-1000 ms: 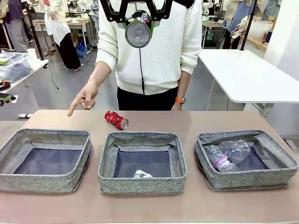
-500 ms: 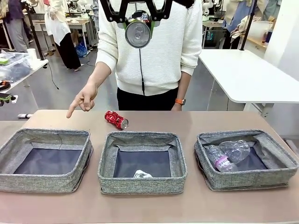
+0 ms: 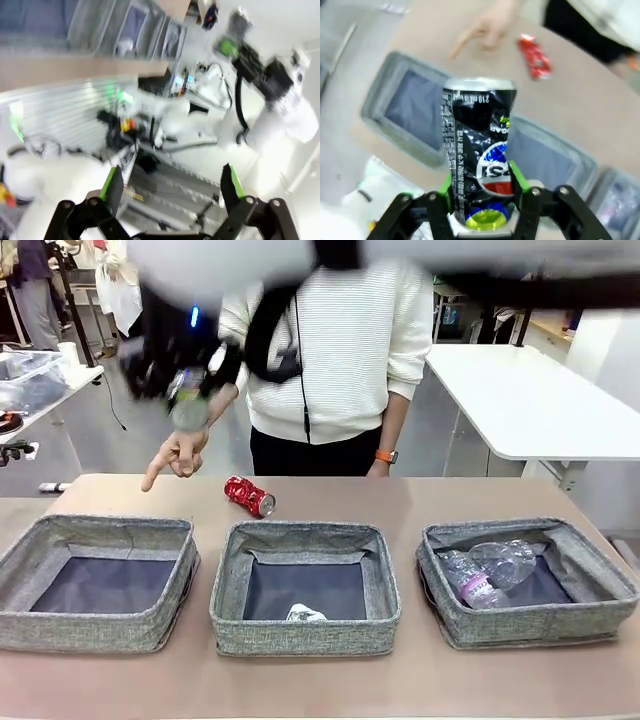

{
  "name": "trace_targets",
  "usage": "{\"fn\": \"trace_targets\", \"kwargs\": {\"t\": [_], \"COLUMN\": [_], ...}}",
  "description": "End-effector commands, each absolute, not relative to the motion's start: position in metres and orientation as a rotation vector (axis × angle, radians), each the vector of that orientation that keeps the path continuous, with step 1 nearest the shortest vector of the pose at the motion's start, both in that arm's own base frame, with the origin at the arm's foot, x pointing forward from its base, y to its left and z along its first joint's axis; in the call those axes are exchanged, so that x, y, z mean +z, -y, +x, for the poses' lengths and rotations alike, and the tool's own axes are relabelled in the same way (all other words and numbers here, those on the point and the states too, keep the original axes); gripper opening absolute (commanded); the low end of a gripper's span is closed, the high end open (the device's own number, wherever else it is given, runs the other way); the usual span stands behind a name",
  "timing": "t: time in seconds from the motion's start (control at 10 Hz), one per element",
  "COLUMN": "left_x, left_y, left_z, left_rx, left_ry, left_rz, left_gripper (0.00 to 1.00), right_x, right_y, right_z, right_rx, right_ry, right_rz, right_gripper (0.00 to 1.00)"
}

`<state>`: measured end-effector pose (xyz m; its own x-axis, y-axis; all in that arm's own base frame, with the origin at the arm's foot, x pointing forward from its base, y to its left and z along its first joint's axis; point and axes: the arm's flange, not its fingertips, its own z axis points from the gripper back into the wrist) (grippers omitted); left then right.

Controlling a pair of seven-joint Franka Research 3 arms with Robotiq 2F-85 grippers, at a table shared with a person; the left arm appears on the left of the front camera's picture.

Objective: Sort the waste into the appropriate baskets.
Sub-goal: Place the picked waste into the Fabric basket indicated by the person.

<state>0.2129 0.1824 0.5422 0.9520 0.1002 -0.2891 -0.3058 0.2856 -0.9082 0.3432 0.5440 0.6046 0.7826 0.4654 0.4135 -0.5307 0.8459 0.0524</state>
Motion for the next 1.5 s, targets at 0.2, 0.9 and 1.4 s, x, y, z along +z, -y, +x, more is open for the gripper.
{"fn": "trace_targets", "kwargs": {"t": [0.2, 0.9, 1.4], "left_x": [0.542, 0.542, 0.542], "left_y": [-0.182, -0.182, -0.182], "left_z": [0.213, 0.213, 0.213], "left_rx": [0.274, 0.274, 0.274], "left_ry": [-0.189, -0.189, -0.189], "left_rz": [-1.254, -1.254, -1.254], "left_gripper": [1.00, 1.00, 1.00], "right_x": [0.605, 0.492, 0.488], "right_y": [-0.544, -0.614, -0.614], "right_z": [0.343, 0.353, 0.353], "right_rx": [0.540, 1.143, 1.174], "right_ry": [0.401, 0.312, 0.327], "right_rz": [0.170, 0.393, 0.361], "right_gripper": [0.44, 0.44, 0.44]}}
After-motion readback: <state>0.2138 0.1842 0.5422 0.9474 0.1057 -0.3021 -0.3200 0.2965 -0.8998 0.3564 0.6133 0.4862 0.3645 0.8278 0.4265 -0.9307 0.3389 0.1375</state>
